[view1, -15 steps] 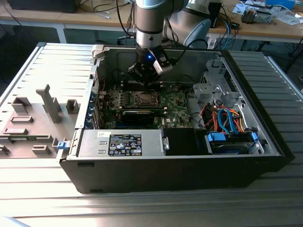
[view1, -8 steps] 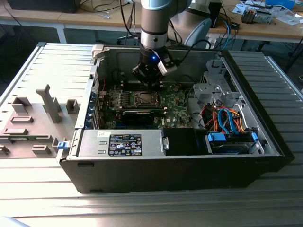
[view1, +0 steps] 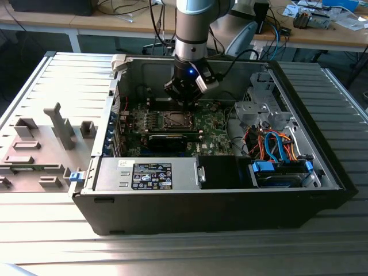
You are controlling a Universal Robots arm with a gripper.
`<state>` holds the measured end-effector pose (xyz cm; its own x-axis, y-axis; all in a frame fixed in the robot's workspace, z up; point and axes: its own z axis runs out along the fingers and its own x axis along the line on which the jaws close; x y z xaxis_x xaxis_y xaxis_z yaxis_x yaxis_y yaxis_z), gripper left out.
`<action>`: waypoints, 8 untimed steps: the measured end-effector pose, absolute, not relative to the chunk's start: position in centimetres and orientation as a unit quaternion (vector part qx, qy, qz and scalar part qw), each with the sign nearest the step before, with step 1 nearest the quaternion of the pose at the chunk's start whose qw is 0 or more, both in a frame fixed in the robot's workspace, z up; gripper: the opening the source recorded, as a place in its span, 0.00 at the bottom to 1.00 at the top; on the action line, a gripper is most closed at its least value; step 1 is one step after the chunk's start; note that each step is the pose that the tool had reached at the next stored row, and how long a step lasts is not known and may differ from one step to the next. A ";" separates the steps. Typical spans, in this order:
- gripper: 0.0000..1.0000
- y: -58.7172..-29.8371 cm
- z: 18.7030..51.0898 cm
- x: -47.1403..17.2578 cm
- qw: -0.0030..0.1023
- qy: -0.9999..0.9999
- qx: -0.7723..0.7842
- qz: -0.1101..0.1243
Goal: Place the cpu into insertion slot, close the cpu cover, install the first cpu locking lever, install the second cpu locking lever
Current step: 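Install the first cpu locking lever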
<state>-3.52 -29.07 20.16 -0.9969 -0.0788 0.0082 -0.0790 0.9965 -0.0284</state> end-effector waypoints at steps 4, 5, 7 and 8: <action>0.11 -29.0 20.1 -3.5 0.003 -0.999 0.039 0.007; 0.11 -29.0 20.1 -3.5 0.003 -0.999 0.040 0.003; 0.11 -28.9 20.1 -3.5 0.003 -0.999 0.040 0.002; 0.11 -28.9 20.2 -3.5 0.003 -0.999 0.040 0.002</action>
